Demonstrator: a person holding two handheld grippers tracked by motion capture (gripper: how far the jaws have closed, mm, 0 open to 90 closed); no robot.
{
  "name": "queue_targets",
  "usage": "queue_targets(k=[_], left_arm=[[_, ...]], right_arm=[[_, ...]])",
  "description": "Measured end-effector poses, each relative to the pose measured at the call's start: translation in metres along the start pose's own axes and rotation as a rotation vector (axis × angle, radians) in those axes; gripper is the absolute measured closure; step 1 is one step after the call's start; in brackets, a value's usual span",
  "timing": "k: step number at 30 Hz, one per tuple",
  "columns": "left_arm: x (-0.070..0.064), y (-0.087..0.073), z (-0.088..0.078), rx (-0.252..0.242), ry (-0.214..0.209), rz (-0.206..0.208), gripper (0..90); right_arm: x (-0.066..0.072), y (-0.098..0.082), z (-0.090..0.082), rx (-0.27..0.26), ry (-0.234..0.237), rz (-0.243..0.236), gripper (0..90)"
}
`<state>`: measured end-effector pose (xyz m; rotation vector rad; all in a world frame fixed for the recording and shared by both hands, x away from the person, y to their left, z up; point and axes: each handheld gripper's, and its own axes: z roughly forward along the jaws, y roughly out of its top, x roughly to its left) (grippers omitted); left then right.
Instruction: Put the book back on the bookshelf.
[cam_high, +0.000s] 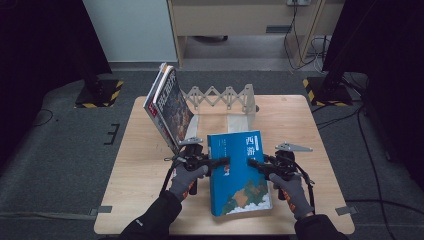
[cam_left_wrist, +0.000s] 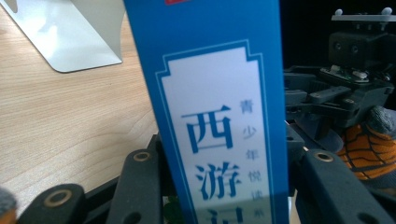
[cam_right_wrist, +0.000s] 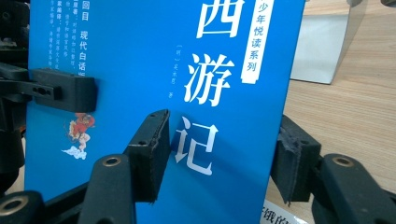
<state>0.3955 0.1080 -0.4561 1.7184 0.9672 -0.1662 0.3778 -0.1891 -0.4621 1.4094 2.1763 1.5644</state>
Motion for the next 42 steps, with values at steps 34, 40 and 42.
queue_targets(k=[34,40,42], left_arm=[[-0.015,0.017,0.005,-0.079,0.0,0.098,55.5],[-0.015,0.015,0.001,-0.079,-0.018,0.121,60.4],[-0.015,0.014,0.0,-0.082,-0.019,0.121,60.5]], right_arm=[[0.0,0.012,-0.008,-0.081,0.015,-0.025,47.1],[-0.003,0.01,-0.007,-0.075,0.022,-0.019,42.6],[-0.003,0.008,-0.007,-0.074,0.03,-0.026,40.7]])
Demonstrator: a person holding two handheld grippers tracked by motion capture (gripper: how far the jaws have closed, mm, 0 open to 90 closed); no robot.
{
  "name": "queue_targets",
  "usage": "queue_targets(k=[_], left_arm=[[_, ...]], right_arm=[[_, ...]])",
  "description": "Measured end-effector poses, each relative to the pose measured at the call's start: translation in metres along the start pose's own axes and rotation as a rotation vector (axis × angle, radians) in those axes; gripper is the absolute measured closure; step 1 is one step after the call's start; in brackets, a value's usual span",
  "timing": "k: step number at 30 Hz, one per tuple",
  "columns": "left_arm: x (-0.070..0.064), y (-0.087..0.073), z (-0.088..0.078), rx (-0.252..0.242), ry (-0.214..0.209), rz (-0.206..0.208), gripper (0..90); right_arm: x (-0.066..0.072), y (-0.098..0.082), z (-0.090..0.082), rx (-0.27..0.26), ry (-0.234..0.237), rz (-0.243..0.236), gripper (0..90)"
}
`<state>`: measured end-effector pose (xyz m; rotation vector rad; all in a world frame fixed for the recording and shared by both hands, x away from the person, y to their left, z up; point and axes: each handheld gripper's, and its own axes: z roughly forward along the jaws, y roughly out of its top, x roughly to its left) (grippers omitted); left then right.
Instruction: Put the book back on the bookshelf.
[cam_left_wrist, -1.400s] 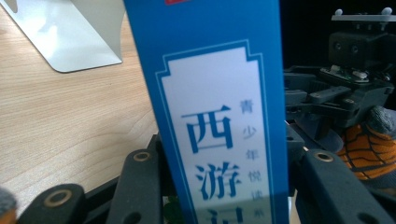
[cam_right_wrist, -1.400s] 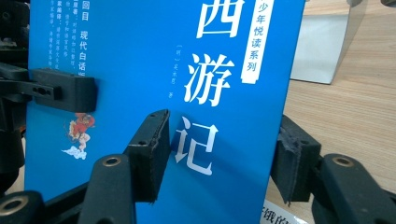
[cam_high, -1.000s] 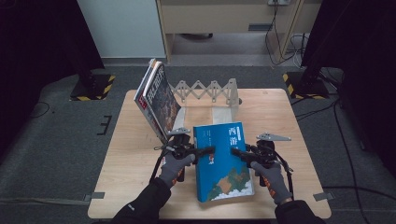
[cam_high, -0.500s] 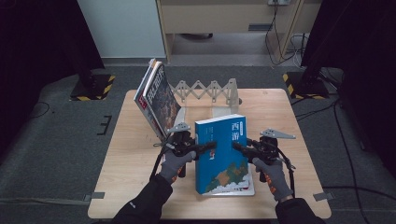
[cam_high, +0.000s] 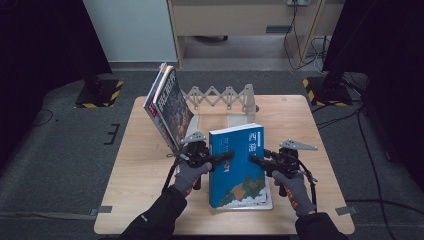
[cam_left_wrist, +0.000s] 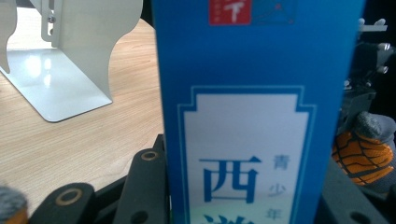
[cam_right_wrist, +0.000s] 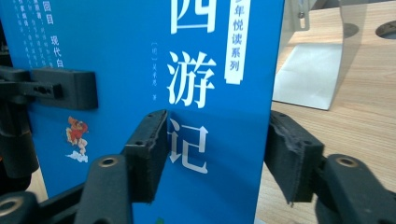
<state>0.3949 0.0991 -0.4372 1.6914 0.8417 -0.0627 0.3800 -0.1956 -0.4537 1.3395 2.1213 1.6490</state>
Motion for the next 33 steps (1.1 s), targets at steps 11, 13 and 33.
queue_targets(k=[11,13,33], left_arm=[[0.001,-0.005,-0.002,-0.007,-0.025,-0.008,59.9],[0.0,-0.004,-0.002,0.0,-0.014,-0.004,59.2],[0.001,0.001,0.009,0.017,-0.019,-0.021,58.7]], right_arm=[[-0.004,-0.015,0.007,0.085,0.063,-0.029,34.4],[-0.001,-0.014,0.008,0.106,0.042,-0.056,35.9],[0.0,-0.009,0.004,0.097,0.053,-0.017,44.4]])
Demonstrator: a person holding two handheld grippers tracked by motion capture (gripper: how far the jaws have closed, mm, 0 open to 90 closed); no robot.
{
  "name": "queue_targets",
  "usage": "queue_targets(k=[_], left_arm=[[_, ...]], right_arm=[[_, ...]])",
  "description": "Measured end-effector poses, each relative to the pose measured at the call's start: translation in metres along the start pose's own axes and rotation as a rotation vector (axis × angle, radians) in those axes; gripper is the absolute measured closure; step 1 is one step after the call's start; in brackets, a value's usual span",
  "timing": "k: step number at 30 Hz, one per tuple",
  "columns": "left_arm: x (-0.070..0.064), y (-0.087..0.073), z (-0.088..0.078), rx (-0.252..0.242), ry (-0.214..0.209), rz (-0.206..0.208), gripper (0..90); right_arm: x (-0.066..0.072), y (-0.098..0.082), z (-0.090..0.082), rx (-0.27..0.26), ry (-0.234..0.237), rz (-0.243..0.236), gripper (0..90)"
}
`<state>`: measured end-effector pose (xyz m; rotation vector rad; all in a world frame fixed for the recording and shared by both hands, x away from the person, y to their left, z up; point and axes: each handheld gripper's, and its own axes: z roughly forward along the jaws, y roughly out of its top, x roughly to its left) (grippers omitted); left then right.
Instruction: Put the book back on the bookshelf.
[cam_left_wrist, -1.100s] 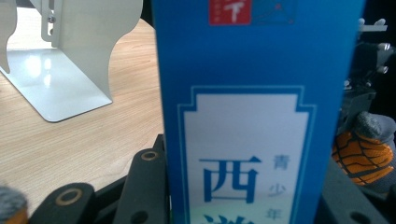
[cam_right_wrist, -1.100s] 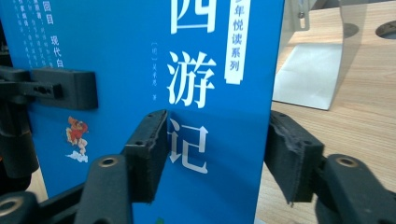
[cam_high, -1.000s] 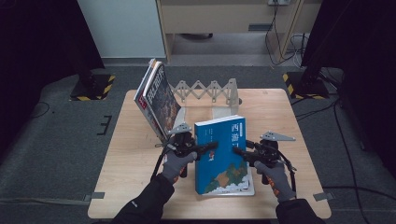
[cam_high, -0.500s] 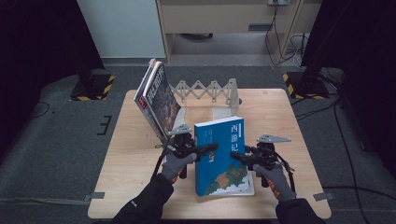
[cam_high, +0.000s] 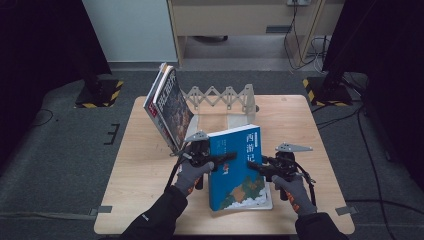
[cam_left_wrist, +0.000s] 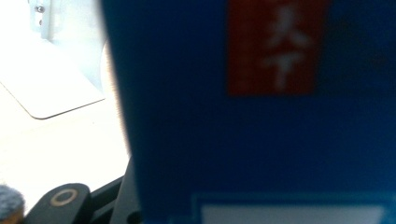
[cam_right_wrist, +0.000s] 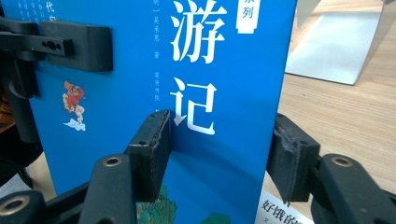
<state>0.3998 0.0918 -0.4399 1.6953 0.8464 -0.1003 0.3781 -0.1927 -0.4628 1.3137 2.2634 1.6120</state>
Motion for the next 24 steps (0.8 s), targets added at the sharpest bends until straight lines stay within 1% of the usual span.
queue_targets(k=[2,3,4,7,8,12,16,19,21,23,24], left_arm=[[0.0,0.002,-0.001,-0.005,-0.001,0.008,59.3],[-0.002,0.004,-0.002,-0.011,0.003,0.023,59.5],[-0.004,0.006,-0.002,-0.02,0.009,0.047,59.7],[-0.011,0.009,-0.004,-0.038,0.023,0.103,59.9],[-0.012,0.009,-0.005,-0.04,0.028,0.113,59.8],[-0.015,0.005,-0.005,-0.051,0.041,0.122,59.1],[-0.019,0.006,-0.005,-0.041,0.069,0.138,59.7],[-0.021,0.007,-0.006,-0.034,0.079,0.127,59.9],[-0.022,0.008,-0.008,-0.032,0.076,0.107,60.1],[-0.024,0.009,-0.009,-0.028,0.07,0.103,60.3],[-0.025,0.01,-0.009,-0.025,0.067,0.108,60.3]], right_arm=[[0.001,0.002,0.0,-0.004,-0.002,-0.008,44.4],[0.001,0.003,0.0,-0.01,-0.004,-0.01,44.5],[0.001,0.004,-0.001,-0.021,-0.005,-0.012,44.8],[0.002,0.009,-0.001,-0.063,-0.008,-0.008,44.8],[0.002,0.01,-0.002,-0.072,-0.006,-0.006,44.9],[0.003,0.008,-0.003,-0.07,-0.003,-0.012,45.7],[0.003,0.008,-0.003,-0.067,-0.006,-0.016,45.9],[0.003,0.008,-0.003,-0.07,-0.001,-0.012,45.3],[0.003,0.007,-0.003,-0.078,0.006,-0.01,44.0],[0.002,0.007,-0.004,-0.089,0.013,-0.011,41.5],[0.002,0.007,-0.004,-0.093,0.015,-0.008,40.0]])
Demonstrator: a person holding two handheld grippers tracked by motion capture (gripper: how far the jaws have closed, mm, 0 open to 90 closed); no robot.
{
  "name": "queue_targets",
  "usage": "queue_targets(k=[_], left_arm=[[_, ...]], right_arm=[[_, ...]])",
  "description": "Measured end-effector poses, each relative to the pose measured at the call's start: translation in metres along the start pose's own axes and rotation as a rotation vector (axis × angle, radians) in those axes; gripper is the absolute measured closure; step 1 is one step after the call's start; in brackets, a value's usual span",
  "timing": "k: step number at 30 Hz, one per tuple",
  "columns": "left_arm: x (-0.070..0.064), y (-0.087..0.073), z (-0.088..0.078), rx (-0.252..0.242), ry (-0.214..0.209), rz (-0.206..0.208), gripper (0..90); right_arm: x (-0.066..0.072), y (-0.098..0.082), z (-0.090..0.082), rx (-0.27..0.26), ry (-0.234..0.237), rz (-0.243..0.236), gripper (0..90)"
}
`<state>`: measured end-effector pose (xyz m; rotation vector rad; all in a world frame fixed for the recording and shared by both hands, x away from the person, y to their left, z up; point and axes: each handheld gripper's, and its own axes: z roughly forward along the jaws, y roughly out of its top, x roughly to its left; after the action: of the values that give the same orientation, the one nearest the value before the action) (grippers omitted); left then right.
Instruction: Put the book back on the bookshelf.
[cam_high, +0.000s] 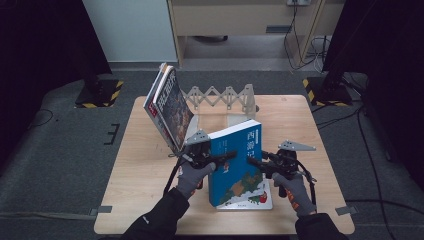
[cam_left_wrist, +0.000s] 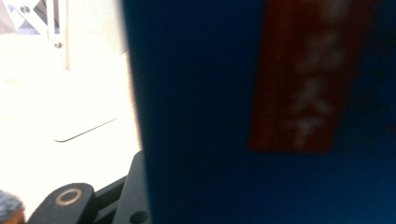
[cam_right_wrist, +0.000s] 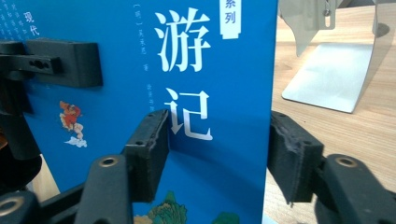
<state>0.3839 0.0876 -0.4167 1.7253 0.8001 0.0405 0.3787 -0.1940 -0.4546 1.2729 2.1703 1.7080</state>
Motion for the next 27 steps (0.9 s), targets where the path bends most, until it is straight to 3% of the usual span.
queue_targets(k=[5,9,14,15,16,18,23,27], left_arm=[[-0.004,0.005,-0.004,0.014,-0.012,-0.009,60.5],[-0.004,0.011,-0.013,0.022,-0.009,-0.009,60.5],[-0.001,0.021,-0.03,0.006,0.01,0.0,60.6],[-0.001,0.022,-0.031,0.003,0.014,0.002,60.6],[-0.001,0.024,-0.035,-0.003,0.025,0.007,60.6],[0.0,0.027,-0.04,-0.014,0.041,0.012,60.6],[0.008,0.035,-0.057,-0.054,0.065,-0.011,60.6],[0.014,0.042,-0.068,-0.075,0.104,-0.008,60.6]], right_arm=[[-0.006,0.001,-0.007,-0.037,-0.009,0.009,36.0],[-0.015,-0.002,-0.016,-0.029,-0.08,0.008,32.4],[-0.03,-0.009,-0.021,0.047,-0.245,-0.041,27.1],[-0.034,-0.011,-0.02,0.076,-0.303,-0.057,24.4],[-0.035,-0.012,-0.02,0.084,-0.316,-0.06,23.4],[-0.042,-0.018,-0.018,0.134,-0.387,-0.092,20.5],[-0.054,-0.029,-0.014,0.241,-0.482,-0.139,13.6],[-0.065,-0.034,-0.014,0.279,-0.515,-0.121,11.9]])
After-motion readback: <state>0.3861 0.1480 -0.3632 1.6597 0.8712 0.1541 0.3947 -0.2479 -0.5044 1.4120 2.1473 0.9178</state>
